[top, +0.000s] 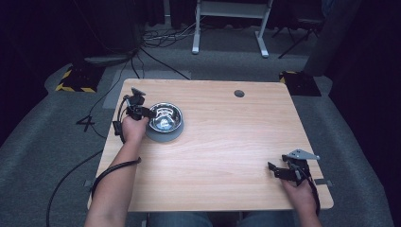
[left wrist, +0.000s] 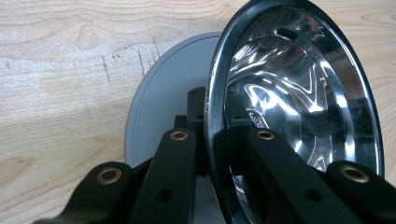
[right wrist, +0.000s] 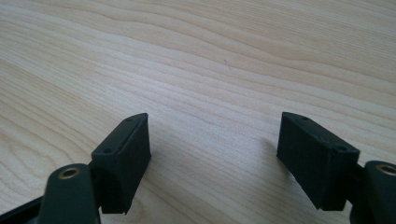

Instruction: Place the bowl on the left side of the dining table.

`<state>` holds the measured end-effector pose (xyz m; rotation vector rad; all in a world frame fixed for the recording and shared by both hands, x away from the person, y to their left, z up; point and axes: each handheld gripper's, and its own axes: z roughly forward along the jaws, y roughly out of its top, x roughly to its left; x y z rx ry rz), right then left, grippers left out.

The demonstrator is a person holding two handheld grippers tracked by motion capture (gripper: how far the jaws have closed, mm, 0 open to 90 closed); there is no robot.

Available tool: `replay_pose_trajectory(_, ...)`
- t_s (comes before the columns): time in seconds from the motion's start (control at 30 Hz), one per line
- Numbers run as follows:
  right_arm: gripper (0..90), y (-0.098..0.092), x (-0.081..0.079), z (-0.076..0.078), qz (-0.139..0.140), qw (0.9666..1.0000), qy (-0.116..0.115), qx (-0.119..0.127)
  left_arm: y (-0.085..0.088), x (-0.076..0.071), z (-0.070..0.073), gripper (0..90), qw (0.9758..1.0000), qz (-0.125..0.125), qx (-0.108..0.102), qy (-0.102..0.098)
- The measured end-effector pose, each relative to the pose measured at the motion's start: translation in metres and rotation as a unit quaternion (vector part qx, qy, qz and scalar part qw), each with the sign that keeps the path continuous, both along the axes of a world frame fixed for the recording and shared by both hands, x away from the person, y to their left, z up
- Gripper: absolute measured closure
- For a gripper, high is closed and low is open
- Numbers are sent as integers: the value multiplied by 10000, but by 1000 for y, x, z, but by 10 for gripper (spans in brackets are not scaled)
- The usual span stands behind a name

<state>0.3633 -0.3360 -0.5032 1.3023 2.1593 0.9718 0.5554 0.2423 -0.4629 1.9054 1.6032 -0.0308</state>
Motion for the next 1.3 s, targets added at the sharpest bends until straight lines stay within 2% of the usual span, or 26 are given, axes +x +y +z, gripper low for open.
replay_pose_trajectory(0.03,259,0,0,0,2,10000,-1,0,-2,0,-1,851,9999,112,-85,-8)
replay_pose_trajectory(0.07,259,0,0,0,2,10000,0,-1,-2,0,-1,850,9999,112,-85,-8)
replay_pose_trajectory(0.1,259,0,0,0,2,10000,0,-1,0,0,-1,850,10000,1,-5,1)
replay_pose_trajectory(0.27,259,0,0,0,1,10000,0,-1,2,-1,0,844,10000,2,61,-46)
replay_pose_trajectory(0.43,259,0,0,0,1,10000,1,-1,-3,-3,1,750,9998,28,143,-94)
replay_pose_trajectory(0.53,259,0,0,0,3,10000,1,-3,-4,-6,5,698,9991,36,371,-212)
replay_pose_trajectory(0.63,259,0,0,0,3,10000,3,-2,-3,-7,7,640,9989,36,409,-237)
replay_pose_trajectory(0.67,259,0,0,0,2,10000,2,-2,0,-8,8,640,9988,-65,446,-208)
replay_pose_trajectory(0.8,259,0,0,0,3,10000,3,-3,1,-15,11,610,9985,72,393,-361)
replay_pose_trajectory(0.87,259,0,0,0,1,10000,3,-3,2,-18,15,591,9977,-10,529,-423)
replay_pose_trajectory(0.93,259,0,0,0,2,10000,0,-3,1,-20,19,570,9968,63,598,-532)
replay_pose_trajectory(0.97,259,0,0,0,2,10000,0,-3,1,-20,19,564,9968,63,598,-532)
replay_pose_trajectory(1.07,259,0,0,0,1,10000,-2,1,1,-28,30,544,9948,76,683,-745)
replay_pose_trajectory(1.1,259,0,0,0,1,10000,-2,1,1,-28,30,543,9948,76,683,-745)
replay_pose_trajectory(1.27,259,0,0,0,1,10000,-2,1,-1,-42,50,524,9895,-54,962,-1077)
replay_pose_trajectory(1.3,259,0,0,0,1,10000,-2,1,-1,-42,50,522,9895,-54,962,-1077)
